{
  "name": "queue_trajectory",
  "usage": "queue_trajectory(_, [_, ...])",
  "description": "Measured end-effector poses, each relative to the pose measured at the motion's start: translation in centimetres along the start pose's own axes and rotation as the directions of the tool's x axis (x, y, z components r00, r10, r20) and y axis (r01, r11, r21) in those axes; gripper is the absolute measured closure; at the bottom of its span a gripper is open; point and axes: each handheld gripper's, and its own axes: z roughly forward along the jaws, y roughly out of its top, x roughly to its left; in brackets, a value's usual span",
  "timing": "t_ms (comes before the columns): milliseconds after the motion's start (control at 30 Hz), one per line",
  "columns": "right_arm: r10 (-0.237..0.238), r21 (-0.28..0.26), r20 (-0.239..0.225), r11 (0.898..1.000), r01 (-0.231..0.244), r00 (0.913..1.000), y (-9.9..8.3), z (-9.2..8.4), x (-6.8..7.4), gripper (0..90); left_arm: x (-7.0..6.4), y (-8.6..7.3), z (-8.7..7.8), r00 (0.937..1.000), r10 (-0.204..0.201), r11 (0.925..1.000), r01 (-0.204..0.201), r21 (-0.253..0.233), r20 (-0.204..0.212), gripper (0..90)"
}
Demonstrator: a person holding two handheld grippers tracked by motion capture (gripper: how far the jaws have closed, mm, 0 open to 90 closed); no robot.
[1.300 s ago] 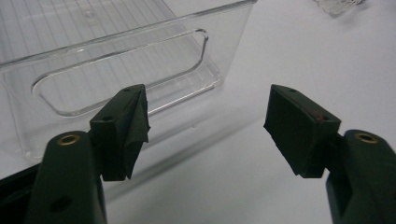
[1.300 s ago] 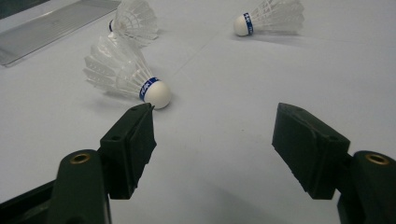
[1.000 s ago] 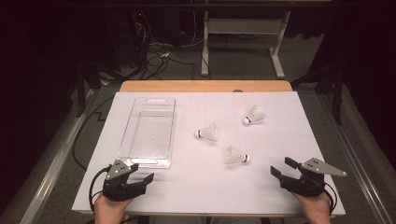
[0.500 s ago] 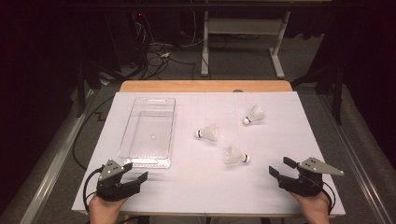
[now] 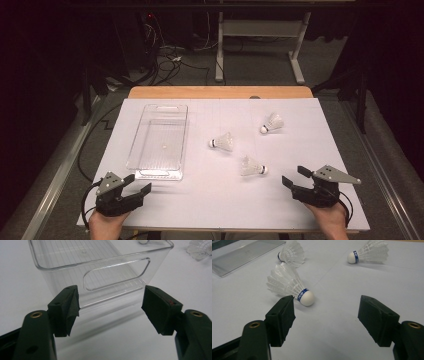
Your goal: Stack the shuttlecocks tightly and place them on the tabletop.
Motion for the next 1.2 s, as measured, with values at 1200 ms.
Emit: queue_trajectory(1200, [0.007,0.050,-0.046,0.999,-0.005,0.9989,3.3,3.3,2.4,37.6,0.2,-0.2,0.0,0.9998,-0.021,0.9998,0.021,-0.008,0.004,30.7])
